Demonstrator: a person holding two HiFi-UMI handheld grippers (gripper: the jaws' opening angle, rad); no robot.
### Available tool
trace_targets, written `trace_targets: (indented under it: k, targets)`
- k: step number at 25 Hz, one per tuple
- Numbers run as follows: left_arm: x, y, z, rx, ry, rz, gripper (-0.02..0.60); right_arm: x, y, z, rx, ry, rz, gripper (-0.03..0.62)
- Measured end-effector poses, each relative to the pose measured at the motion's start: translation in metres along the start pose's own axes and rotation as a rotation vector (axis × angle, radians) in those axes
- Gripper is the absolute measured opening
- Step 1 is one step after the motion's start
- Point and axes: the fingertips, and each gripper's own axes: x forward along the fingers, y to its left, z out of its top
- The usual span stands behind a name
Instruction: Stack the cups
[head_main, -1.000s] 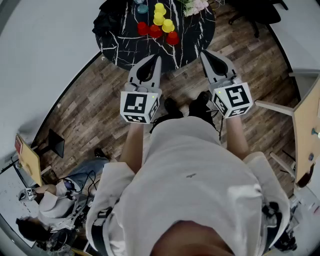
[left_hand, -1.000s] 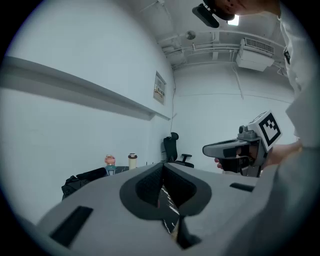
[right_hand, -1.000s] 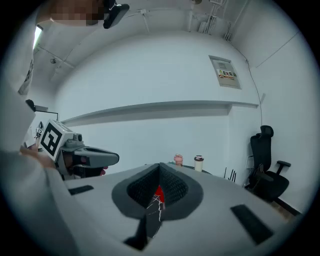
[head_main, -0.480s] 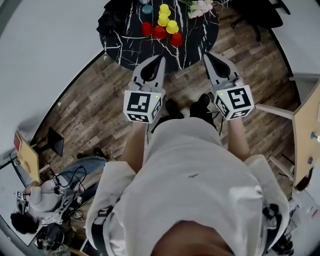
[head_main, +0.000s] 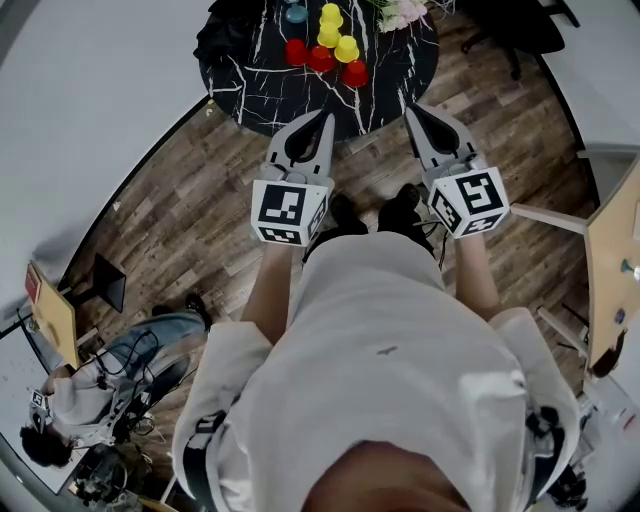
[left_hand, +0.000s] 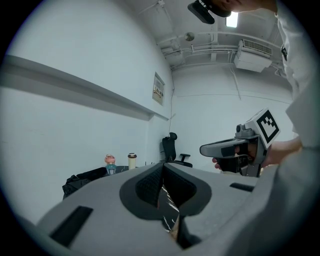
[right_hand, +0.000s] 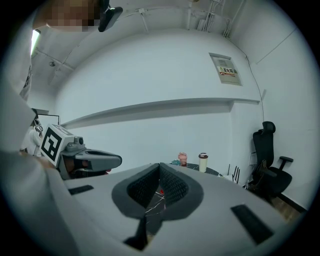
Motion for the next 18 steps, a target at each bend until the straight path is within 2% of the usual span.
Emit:
trace_targets:
  k: [8,14,18]
  targets:
    - [-0.010,-0.014,-0.007,0.018,-0.001,-0.014,0.005,-0.010,0.007,-0.015,0.014,0.029,0.004,0.006]
    - [-0.007,-0.010,-0.039,-0.027,0.097,0.010,0.005,0.000,0.007,-0.027,0.024,0.064,0.032,0.017]
    - [-0.003,-0.005,-0.047,-0.034,0.112,0.012,0.006,0.013,0.009,-0.036,0.031,0.094,0.075,0.027]
